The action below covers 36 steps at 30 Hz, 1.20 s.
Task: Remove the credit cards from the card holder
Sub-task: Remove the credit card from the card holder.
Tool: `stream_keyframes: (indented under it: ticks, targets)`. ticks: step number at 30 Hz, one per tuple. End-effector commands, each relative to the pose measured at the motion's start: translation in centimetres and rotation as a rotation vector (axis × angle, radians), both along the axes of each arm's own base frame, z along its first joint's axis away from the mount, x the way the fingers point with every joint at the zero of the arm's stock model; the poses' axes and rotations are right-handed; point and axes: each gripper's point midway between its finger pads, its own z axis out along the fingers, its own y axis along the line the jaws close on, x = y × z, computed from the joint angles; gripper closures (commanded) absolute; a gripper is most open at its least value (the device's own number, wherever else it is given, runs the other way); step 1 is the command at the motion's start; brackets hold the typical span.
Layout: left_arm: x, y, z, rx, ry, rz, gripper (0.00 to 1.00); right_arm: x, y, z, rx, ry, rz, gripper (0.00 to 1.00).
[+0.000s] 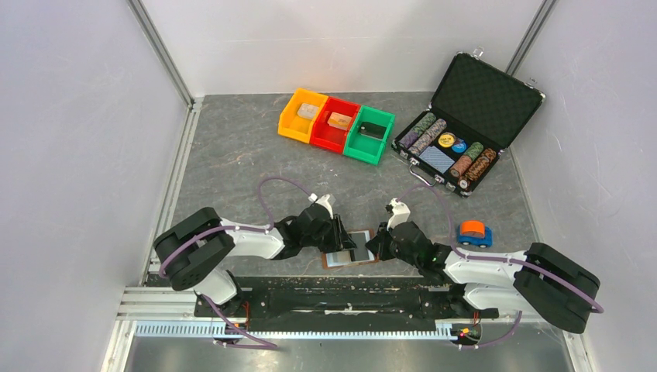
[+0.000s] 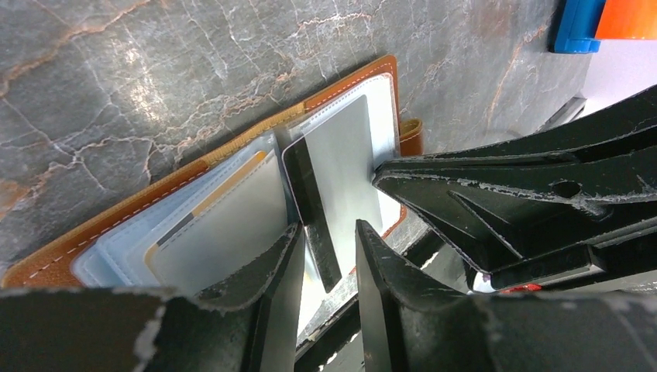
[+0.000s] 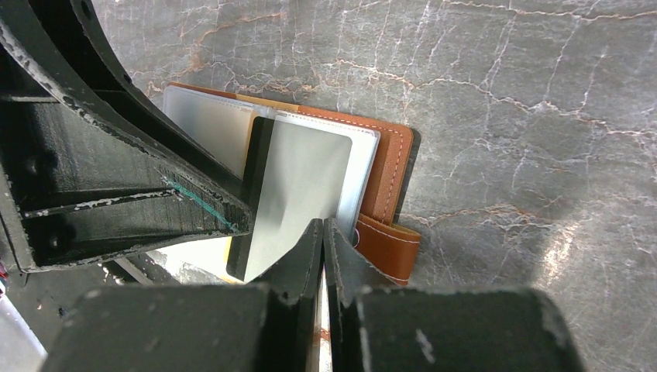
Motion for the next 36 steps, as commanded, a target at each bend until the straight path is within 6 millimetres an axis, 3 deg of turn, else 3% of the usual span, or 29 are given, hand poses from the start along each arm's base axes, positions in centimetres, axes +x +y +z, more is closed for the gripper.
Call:
stream_keyframes:
  ticks: [1,8,16,24,36]
  targets:
    - [-0.3,-0.2,0.0,-0.031,0.031,0.032,0.64,-0.9,-1.1,-1.7,-0.041,0.044,-0.002,0.98]
    - [0.0,-0.9,1.8,-0.135,0.008,0.05,0.74,-1.0,-1.2,-1.8,-0.039,0.044,-0.004,0.98]
    - [-0.1,-0.3,1.0,-0.097,0.018,0.057,0.97,-1.0,-1.7,-2.2,-0.047,0.051,-0.024,0.97]
    - [0.2,2.3,-0.2,0.042,-0.019,0.089,0.98,-0.8,-2.4,-2.7,-0.058,0.066,-0.049,0.97]
    - [0.5,4.1,1.9,0.047,-0.097,0.081,0.98,0.0,-2.1,-1.3,-0.049,0.021,-0.041,0.97]
